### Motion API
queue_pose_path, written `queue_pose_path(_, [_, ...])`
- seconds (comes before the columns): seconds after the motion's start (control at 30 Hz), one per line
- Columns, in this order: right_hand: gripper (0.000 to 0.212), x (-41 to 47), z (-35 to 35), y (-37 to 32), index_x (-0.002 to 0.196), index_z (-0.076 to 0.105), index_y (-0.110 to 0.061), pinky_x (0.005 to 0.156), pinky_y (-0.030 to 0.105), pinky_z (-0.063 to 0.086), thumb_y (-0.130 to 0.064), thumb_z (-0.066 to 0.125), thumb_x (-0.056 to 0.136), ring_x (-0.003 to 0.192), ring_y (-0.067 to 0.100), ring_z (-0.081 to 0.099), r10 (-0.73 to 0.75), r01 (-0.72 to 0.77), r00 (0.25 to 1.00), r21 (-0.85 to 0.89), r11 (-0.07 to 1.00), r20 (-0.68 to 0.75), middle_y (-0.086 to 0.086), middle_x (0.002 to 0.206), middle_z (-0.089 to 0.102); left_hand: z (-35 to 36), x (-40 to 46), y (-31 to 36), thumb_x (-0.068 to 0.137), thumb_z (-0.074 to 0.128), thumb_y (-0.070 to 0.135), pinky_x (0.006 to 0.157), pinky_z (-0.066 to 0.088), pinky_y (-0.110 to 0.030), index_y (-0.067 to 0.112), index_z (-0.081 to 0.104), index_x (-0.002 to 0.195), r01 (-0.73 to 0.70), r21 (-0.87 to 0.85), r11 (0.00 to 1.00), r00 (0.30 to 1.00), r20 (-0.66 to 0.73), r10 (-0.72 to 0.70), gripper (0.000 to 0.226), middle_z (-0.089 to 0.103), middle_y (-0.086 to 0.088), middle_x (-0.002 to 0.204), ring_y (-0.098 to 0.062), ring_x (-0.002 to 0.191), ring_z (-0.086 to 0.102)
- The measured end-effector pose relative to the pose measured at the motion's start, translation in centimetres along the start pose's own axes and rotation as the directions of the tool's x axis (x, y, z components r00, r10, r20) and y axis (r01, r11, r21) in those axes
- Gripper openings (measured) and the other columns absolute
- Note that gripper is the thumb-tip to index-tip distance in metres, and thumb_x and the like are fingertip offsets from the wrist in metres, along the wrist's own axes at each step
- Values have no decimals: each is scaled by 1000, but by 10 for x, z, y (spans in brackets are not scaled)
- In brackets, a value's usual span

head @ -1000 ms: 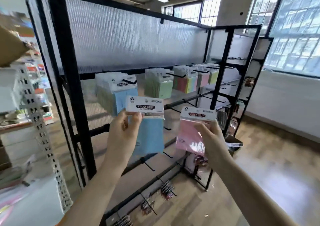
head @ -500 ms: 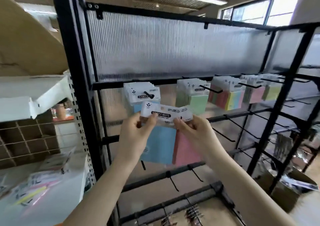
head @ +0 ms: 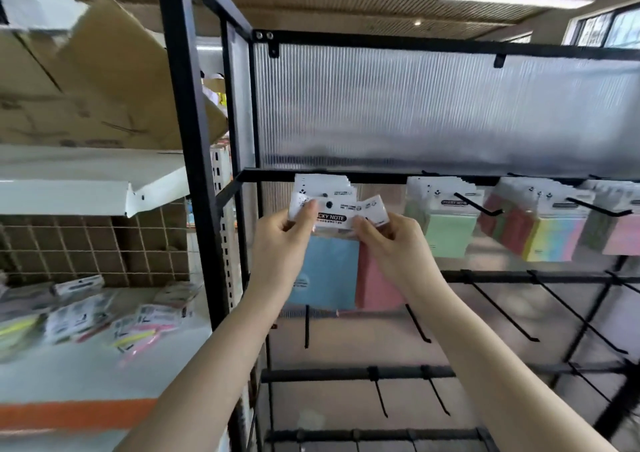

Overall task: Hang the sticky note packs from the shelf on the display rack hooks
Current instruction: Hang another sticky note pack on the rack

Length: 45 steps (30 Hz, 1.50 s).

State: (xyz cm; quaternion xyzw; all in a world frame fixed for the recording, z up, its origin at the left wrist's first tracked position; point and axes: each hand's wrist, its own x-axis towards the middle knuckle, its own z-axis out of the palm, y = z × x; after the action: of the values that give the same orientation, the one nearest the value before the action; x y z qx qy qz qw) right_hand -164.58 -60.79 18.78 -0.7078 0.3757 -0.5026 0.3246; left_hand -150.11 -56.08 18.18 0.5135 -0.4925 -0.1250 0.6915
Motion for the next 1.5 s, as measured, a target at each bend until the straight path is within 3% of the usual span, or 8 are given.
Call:
queue_pose_path(0.17, [36,10,3,12,64,59,-3,38,13,20,-27,61,92,36,1,30,-23,23,1000,-1,1000,6,-15,40,42,3,5,-11,89,62,40,39,19,-14,26,45,44,-12,35,999,1000,-26,12,50,28,12,39,-4,38,25])
queue_pose_path(0.4, [32,25,2,18,82,69,-10,53,24,35,-40,61,91,48,10,46,-21,24,999,-78,997,42,0,59,62,14,12,-22,82,64,47,65,41,-17,17,52,99,-61,180,982,981,-173,93,37,50,11,78,-6,72,51])
queue_pose_path(0.63, [35,29,-16,36,84,67,-9,53,22,37,-42,58,91,55,10,58,47,-42,998,-133,990,30,3,68,68,24,22,-27,85,65,37,66,42,-34,10,45,91,-61,287,956,962,-238,133,34,45,8,74,-15,69,48])
queue_pose_path(0.73, [44,27,-29,46,89,64,5,57,27,36,-38,57,94,62,34,56,73,-71,997,-98,993,9,20,78,68,31,23,-27,86,65,35,64,42,-34,9,45,91,-46,305,951,951,-279,135,33,45,5,74,-17,70,46])
queue_pose_path(1.0, [44,4,-78,53,77,56,6,50,24,27,-35,57,94,54,15,41,110,-111,993,-37,993,-34,5,60,49,52,-9,-18,90,61,13,76,40,-24,0,48,106,-74,287,955,870,-450,202,24,45,-6,96,-19,86,47])
queue_pose_path(1.27, [38,-38,-147,67,90,63,5,58,28,34,-32,57,94,60,16,46,142,-131,985,110,985,-95,16,70,61,132,-89,-2,96,49,33,54,38,-26,12,53,81,-152,238,959,988,-5,158,27,49,7,63,-10,58,47])
queue_pose_path(1.4, [21,-58,-184,80,78,68,-17,54,19,42,-29,60,93,55,2,55,160,-141,969,110,984,-187,-11,61,66,183,-114,7,93,52,38,65,43,-22,11,56,91,-18,188,982,977,210,-23,28,59,2,78,-10,72,55])
queue_pose_path(1.5, [16,-71,-215,89,80,69,-24,64,24,51,-27,60,94,67,5,65,177,-152,957,123,981,-229,-11,71,71,218,-127,17,92,53,39,73,45,-25,7,58,100,45,133,990,925,369,-91,33,63,-5,89,-17,82,59])
